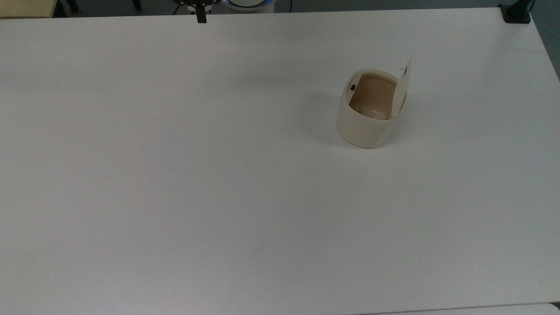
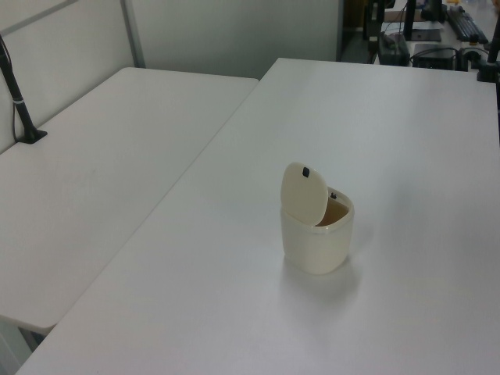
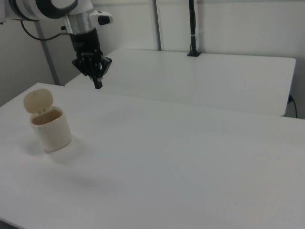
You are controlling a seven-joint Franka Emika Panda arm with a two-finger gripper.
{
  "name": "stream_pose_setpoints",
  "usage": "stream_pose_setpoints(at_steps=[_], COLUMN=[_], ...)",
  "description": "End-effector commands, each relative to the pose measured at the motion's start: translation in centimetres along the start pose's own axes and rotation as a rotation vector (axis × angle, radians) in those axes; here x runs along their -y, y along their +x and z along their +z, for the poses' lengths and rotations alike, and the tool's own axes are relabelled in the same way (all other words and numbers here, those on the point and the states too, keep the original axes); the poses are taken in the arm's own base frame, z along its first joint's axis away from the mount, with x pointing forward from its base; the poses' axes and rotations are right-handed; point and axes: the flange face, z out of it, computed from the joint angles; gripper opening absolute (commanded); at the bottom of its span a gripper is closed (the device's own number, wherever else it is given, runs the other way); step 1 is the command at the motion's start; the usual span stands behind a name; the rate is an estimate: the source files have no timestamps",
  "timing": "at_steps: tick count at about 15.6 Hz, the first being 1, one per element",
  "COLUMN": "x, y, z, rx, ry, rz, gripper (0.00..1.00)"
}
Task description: Open the trash bin
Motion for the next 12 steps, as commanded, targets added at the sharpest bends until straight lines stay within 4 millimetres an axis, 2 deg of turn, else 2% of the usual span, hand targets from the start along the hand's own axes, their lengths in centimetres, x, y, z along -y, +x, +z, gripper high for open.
stream_pose_setpoints(at_steps=[1,2,3,4,5,6,7,8,12], x=[-0.2,-0.7,-1.4,-1.5,-1.5,-1.4,-1.4,-1.4,-1.3], y=[-1.0,-1.0,-1.0,-1.0,-1.0,-1.0,-0.9,-0.9,-0.9], z=[-0.3,-0.4,-0.4,-0.5,-0.4,-0.3,-0.2,-0.2,-0.5], rx=[0.005,-0.001,-0.005,-0.005,-0.005,-0.003,-0.002,-0.002,-0.01], ry=[0.0,0.001,0.001,0.001,0.002,0.002,0.002,0.002,0.001], rz=[0.107,0.12,0.135,0.135,0.138,0.135,0.133,0.136,0.137], gripper=[0.03,0.04,0.13,0.4,0.78,0.92,0.94,1.0,1.0])
